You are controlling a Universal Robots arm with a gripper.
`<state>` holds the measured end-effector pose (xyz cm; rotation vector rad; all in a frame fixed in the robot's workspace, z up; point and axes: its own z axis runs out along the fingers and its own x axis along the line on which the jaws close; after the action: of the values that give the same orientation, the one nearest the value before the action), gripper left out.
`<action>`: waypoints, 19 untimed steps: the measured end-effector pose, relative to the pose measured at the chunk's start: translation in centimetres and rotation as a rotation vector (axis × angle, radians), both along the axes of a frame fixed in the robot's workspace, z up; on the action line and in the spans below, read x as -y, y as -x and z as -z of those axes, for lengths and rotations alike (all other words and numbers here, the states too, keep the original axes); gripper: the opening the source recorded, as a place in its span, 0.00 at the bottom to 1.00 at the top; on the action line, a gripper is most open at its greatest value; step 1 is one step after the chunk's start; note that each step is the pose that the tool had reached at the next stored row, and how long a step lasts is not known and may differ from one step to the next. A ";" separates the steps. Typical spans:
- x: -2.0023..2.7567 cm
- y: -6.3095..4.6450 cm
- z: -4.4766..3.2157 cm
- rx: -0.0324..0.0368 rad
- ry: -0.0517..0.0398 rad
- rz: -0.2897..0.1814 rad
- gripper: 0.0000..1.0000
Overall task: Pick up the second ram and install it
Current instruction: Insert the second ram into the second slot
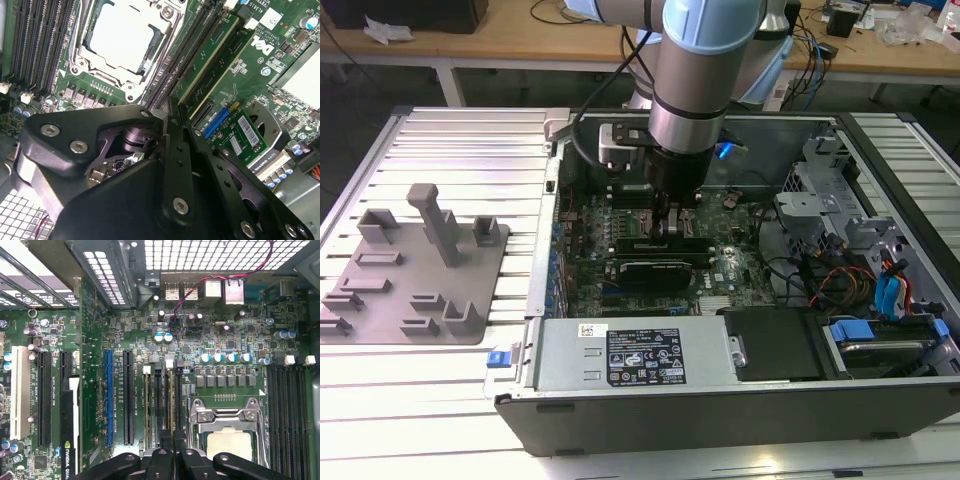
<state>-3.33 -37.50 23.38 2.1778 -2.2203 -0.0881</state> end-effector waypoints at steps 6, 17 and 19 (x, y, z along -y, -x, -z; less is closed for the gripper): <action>-0.03 0.0 0.03 0.0000 -0.0019 0.000 0.09; -0.02 0.0 0.21 -0.0001 -0.0047 0.000 0.09; -0.02 0.0 0.23 0.0000 -0.0050 0.000 0.09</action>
<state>-3.33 -37.47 23.15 2.1803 -2.2225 -0.0938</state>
